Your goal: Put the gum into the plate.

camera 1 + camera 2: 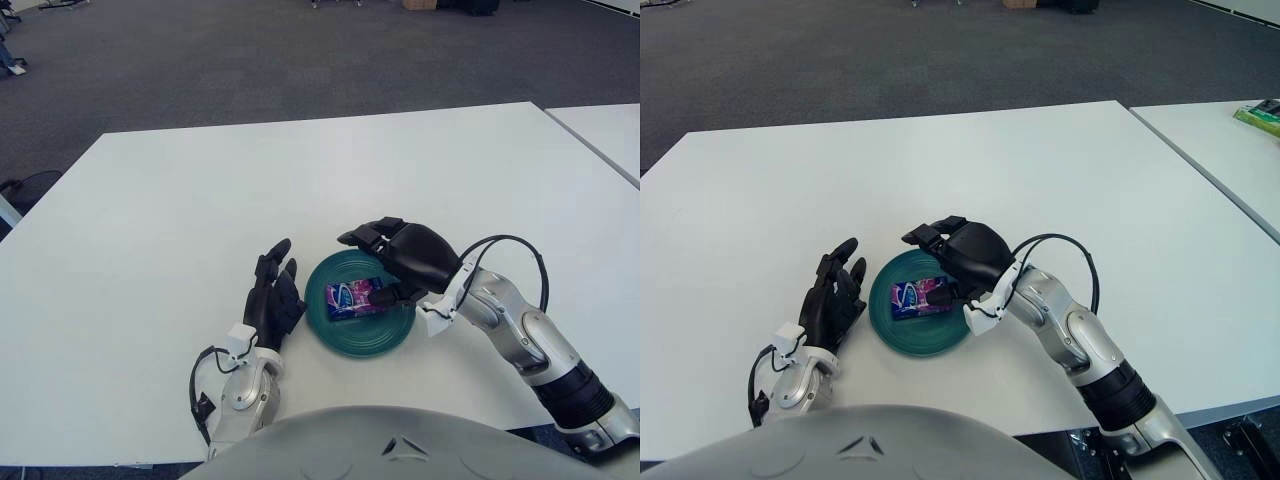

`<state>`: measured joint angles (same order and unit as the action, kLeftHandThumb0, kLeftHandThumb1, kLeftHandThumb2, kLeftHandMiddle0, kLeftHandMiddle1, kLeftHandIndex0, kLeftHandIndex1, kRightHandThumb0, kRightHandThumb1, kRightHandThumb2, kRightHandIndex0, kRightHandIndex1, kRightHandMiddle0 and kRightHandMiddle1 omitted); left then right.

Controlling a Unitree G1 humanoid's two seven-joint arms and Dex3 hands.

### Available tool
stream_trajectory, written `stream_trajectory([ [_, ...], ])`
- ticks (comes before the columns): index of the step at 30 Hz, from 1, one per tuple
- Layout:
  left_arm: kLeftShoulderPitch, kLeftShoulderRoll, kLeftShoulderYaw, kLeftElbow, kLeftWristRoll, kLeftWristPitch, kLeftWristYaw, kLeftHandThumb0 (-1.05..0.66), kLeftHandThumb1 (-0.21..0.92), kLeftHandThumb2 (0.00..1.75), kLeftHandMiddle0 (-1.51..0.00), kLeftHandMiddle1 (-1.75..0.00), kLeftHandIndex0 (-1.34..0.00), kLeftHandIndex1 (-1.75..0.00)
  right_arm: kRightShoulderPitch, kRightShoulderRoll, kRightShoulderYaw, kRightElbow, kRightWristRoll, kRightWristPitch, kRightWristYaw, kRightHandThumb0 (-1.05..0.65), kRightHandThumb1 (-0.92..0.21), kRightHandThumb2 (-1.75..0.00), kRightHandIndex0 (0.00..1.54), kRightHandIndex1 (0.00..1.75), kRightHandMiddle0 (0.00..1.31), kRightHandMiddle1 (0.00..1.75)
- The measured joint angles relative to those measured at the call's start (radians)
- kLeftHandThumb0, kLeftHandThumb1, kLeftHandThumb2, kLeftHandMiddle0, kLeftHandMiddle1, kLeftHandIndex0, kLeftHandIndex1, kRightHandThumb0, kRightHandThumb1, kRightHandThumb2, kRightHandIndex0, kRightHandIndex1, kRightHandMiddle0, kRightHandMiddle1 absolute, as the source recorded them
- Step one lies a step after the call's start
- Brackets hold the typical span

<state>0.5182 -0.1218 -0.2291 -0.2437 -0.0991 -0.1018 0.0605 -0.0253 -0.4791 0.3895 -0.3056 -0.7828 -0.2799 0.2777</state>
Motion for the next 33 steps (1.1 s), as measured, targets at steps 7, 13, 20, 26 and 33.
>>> stream_trajectory([
  [7,0.007,-0.006,-0.007,0.002,-0.001,-0.029,-0.004,-0.89,0.92,0.96,-0.42,-0.04,-0.01,-0.69,0.088,0.100,-0.074,-0.017,0.197,0.137,0.024,-0.98,-0.92,-0.89,0.32,0.00,0.00,0.52],
  [13,0.028,-0.011,-0.005,0.005,0.006,-0.082,-0.001,-0.91,0.92,0.95,-0.40,-0.02,-0.01,-0.69,0.171,0.234,-0.202,-0.003,0.411,0.250,-0.047,-0.91,-0.92,-0.80,0.42,0.04,0.00,0.65],
  [20,0.044,-0.011,-0.004,0.005,-0.002,-0.094,-0.006,-0.90,0.92,0.95,-0.40,-0.02,-0.02,-0.70,0.245,0.400,-0.286,-0.045,0.619,0.451,-0.103,-0.74,-0.92,-0.77,0.59,0.10,0.04,0.74],
  [26,0.054,-0.011,-0.005,0.003,0.007,-0.105,-0.006,-0.92,0.92,0.94,-0.40,-0.02,-0.04,-0.71,0.282,0.498,-0.340,-0.126,0.736,0.631,-0.153,-0.65,-0.92,-0.79,0.69,0.15,0.14,0.75],
  [33,0.077,-0.007,-0.010,-0.019,0.007,-0.105,-0.006,-0.95,0.92,0.93,-0.41,-0.01,-0.04,-0.72,0.333,0.509,-0.387,-0.156,0.787,0.659,-0.176,-0.67,-0.92,-0.81,0.70,0.15,0.18,0.75],
])
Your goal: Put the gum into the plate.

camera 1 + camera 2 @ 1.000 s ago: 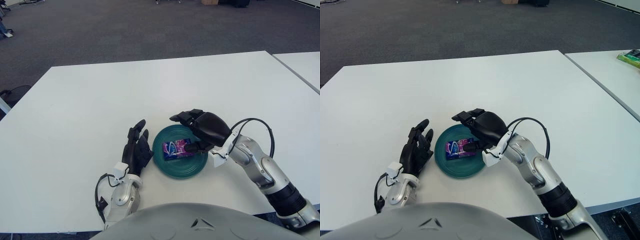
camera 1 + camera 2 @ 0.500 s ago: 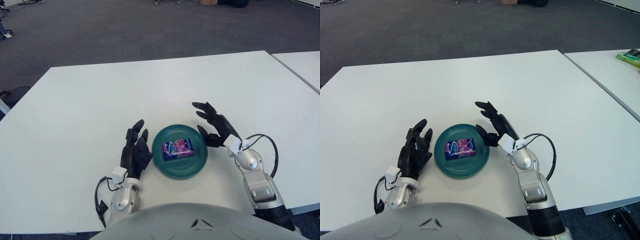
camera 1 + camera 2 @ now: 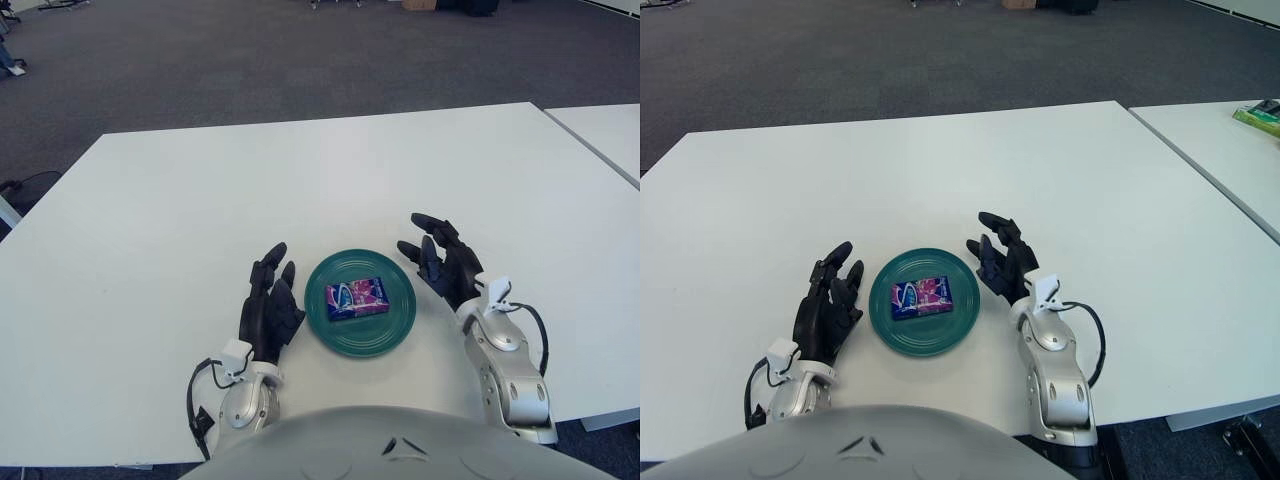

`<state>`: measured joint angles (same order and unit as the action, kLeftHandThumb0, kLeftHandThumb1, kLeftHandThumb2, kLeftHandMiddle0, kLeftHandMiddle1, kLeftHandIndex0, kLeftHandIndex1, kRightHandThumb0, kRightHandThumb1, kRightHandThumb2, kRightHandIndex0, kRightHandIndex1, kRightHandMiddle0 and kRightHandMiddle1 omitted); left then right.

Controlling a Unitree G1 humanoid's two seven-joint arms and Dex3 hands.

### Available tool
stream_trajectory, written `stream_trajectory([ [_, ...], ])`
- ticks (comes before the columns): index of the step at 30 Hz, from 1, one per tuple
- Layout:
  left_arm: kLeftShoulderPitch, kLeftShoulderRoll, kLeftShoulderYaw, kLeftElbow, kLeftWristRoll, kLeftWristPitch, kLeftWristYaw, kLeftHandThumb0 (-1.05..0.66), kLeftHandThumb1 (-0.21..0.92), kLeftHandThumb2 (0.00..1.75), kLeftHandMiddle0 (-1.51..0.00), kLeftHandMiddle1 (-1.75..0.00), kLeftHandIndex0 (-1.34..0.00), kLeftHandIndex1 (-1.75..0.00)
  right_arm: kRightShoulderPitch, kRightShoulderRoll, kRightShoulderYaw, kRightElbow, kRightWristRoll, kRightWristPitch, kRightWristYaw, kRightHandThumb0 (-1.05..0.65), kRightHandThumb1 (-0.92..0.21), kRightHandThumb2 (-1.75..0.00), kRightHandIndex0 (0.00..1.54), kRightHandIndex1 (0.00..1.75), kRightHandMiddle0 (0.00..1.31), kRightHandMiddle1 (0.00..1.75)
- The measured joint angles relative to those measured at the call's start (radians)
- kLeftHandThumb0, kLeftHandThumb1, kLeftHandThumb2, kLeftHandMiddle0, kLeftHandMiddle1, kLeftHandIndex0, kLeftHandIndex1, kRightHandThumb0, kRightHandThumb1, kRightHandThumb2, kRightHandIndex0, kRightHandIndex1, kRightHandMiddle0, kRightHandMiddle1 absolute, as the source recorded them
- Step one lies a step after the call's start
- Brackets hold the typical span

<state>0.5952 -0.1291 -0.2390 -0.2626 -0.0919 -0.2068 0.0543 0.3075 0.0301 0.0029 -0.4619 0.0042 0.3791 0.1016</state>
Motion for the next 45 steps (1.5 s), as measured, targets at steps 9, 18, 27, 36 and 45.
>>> stream_trajectory([
  [9,0.023,0.012,-0.004,-0.033,-0.001,0.009,-0.004,-0.96,0.92,0.93,-0.40,-0.01,-0.04,-0.71,0.070,-0.013,-0.025,0.026,0.033,-0.059,0.000,-0.65,-0.92,-0.82,0.71,0.15,0.17,0.74],
  [18,0.044,0.022,-0.008,-0.059,0.000,0.031,-0.005,-0.98,0.92,0.95,-0.37,0.00,-0.02,-0.70,0.070,-0.019,-0.017,0.086,0.025,-0.154,-0.018,-0.65,-0.92,-0.85,0.70,0.14,0.16,0.71],
  [27,0.048,0.029,-0.009,-0.071,-0.001,0.048,-0.005,-0.97,0.92,0.95,-0.37,0.00,-0.01,-0.69,0.085,-0.032,0.007,0.138,0.015,-0.248,-0.016,-0.67,-0.92,-0.86,0.67,0.12,0.15,0.70],
  [36,0.060,0.033,-0.019,-0.104,0.005,0.091,-0.005,-0.97,0.92,0.96,-0.39,-0.01,-0.03,-0.70,0.098,-0.036,0.040,0.170,0.003,-0.308,-0.018,-0.68,-0.92,-0.87,0.62,0.08,0.12,0.69],
  [45,0.067,0.046,-0.014,-0.116,-0.019,0.120,-0.012,-0.96,0.92,0.96,-0.42,-0.02,-0.05,-0.71,0.103,-0.037,0.066,0.183,-0.022,-0.337,-0.020,-0.70,-0.92,-0.88,0.56,0.04,0.08,0.68],
])
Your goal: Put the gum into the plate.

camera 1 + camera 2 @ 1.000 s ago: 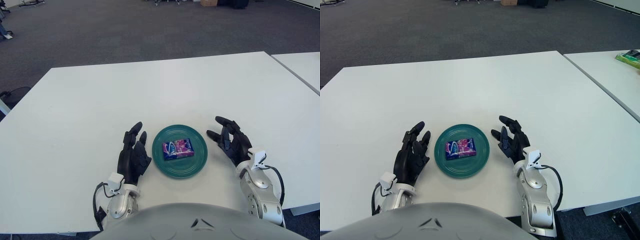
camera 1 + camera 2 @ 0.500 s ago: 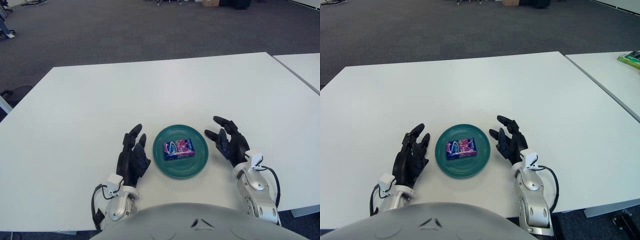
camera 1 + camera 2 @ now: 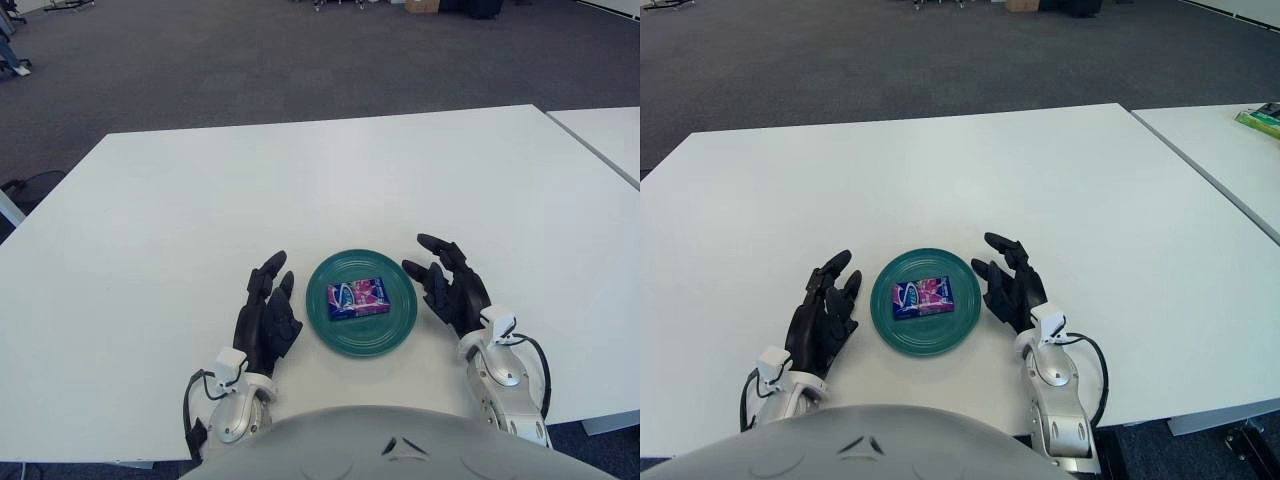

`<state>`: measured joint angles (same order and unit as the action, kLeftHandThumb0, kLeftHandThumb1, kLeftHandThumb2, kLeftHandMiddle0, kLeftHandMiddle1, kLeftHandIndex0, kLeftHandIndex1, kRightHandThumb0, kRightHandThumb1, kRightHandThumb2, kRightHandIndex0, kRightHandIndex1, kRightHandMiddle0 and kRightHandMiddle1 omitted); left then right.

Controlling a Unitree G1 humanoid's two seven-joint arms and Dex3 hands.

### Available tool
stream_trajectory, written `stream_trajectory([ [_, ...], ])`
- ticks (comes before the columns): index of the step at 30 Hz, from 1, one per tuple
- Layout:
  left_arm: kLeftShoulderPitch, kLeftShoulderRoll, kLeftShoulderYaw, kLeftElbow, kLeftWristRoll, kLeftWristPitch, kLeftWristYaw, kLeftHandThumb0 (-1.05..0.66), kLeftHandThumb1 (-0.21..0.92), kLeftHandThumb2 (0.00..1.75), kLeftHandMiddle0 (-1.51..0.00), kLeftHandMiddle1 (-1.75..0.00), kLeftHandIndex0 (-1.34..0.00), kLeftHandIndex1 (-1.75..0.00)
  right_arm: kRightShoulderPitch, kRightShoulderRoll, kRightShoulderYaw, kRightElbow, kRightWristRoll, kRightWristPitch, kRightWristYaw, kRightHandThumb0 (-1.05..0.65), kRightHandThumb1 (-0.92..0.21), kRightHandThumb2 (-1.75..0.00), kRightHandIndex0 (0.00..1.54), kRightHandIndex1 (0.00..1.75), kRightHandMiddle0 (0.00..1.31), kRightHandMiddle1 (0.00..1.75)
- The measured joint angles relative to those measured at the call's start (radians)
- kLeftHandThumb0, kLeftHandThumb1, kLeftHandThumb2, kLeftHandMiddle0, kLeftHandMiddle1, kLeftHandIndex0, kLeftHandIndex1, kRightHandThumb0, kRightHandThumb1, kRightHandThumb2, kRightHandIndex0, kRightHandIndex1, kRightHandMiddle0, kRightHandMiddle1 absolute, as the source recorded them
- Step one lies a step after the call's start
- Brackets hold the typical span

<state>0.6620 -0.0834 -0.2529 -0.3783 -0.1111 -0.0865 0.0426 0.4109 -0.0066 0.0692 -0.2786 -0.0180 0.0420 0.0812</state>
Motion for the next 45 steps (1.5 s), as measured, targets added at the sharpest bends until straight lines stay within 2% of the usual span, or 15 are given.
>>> stream_trajectory([
  [15,0.003,0.006,-0.001,0.012,0.027,-0.014,-0.006,-0.95,0.92,0.96,-0.41,-0.01,-0.06,-0.71,0.013,0.006,0.058,0.034,-0.133,-0.087,-0.109,-0.75,-0.92,-0.88,0.36,0.00,0.00,0.62],
  [22,0.001,-0.006,0.003,0.044,0.062,-0.044,0.017,-0.97,0.92,0.97,-0.36,0.00,-0.04,-0.69,0.021,0.028,0.063,0.054,-0.134,-0.120,-0.155,-0.75,-0.92,-0.86,0.27,0.00,0.00,0.52],
  [31,-0.010,-0.030,0.010,0.080,0.094,-0.080,0.045,-0.96,0.92,0.97,-0.30,0.00,-0.01,-0.67,0.029,0.070,0.044,0.101,-0.131,-0.191,-0.226,-0.71,-0.92,-0.86,0.23,0.00,0.00,0.46],
  [37,-0.017,-0.041,0.010,0.091,0.125,-0.089,0.065,-0.96,0.92,0.95,-0.23,0.00,0.00,-0.58,0.031,0.056,0.048,0.122,-0.193,-0.232,-0.251,-0.73,-0.92,-0.90,0.20,0.00,0.00,0.41],
  [45,-0.024,-0.042,0.009,0.093,0.136,-0.086,0.075,-0.96,0.92,0.94,-0.15,0.00,0.00,-0.39,0.036,0.030,0.056,0.114,-0.249,-0.228,-0.239,-0.69,-0.92,-0.97,0.14,0.00,0.00,0.32],
])
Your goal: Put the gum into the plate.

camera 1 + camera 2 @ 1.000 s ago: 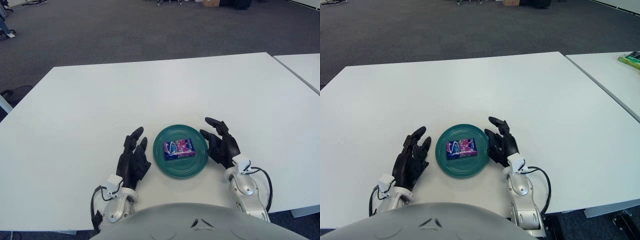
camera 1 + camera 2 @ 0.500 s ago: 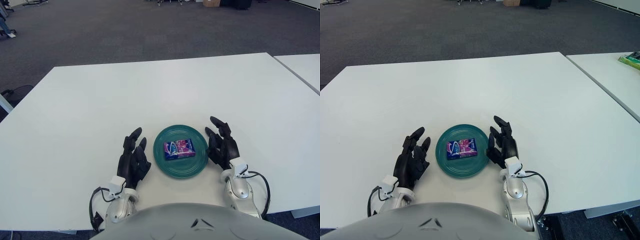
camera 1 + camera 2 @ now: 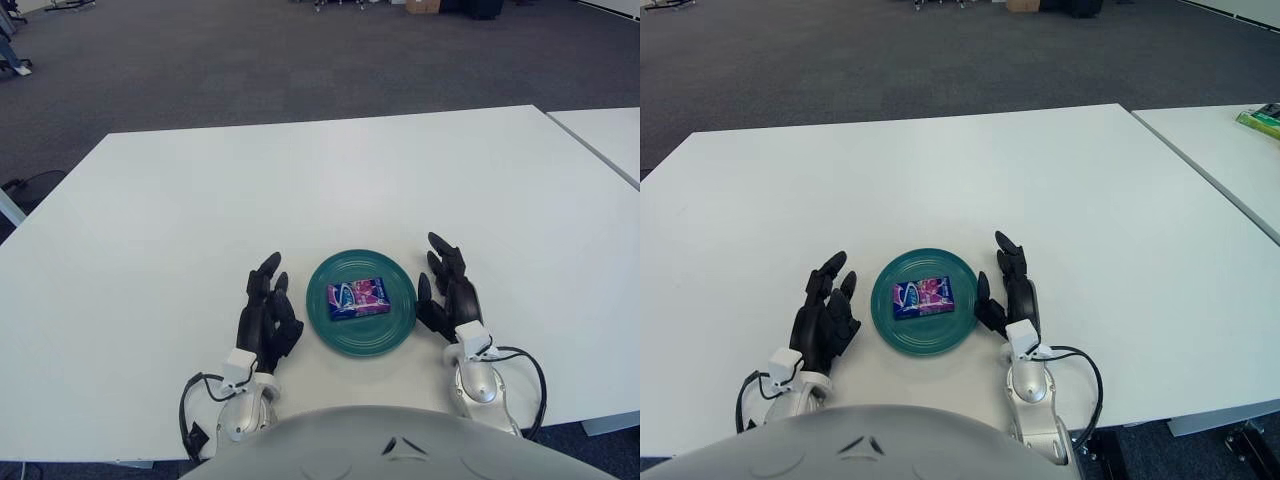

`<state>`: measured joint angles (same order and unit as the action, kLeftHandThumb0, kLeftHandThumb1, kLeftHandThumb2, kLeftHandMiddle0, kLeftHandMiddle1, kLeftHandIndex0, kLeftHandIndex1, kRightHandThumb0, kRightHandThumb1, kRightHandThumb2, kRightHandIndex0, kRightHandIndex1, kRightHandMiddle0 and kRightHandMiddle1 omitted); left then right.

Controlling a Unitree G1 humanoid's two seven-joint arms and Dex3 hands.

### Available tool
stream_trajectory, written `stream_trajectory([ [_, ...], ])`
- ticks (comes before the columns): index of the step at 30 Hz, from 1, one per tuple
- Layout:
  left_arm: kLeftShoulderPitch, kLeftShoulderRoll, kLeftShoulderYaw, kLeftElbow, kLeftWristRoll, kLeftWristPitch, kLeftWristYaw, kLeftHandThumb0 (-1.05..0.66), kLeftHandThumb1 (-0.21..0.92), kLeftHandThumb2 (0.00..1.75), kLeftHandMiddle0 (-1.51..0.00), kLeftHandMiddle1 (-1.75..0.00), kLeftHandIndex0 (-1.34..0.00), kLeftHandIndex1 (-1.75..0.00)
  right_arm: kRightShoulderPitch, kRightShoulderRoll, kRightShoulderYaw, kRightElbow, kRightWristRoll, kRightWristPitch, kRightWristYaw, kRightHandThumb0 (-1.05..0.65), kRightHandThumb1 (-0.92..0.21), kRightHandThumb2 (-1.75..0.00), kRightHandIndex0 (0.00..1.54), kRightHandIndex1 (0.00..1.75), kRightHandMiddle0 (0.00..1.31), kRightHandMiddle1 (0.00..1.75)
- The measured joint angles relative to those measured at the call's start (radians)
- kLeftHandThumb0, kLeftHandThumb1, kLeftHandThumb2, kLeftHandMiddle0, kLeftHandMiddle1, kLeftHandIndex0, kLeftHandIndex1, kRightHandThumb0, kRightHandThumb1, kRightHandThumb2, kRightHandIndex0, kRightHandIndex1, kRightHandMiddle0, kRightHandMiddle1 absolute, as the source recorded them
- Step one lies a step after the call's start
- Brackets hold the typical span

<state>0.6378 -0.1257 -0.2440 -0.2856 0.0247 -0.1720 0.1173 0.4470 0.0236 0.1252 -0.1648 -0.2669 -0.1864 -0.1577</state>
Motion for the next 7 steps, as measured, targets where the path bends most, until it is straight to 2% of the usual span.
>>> stream_trajectory([
  [7,-0.003,0.000,-0.004,0.000,-0.008,0.000,0.000,-0.96,0.92,0.92,-0.12,0.00,0.00,-0.31,0.004,-0.007,0.004,-0.027,0.001,0.032,0.044,-0.63,-0.92,-1.01,0.10,0.00,0.00,0.26],
])
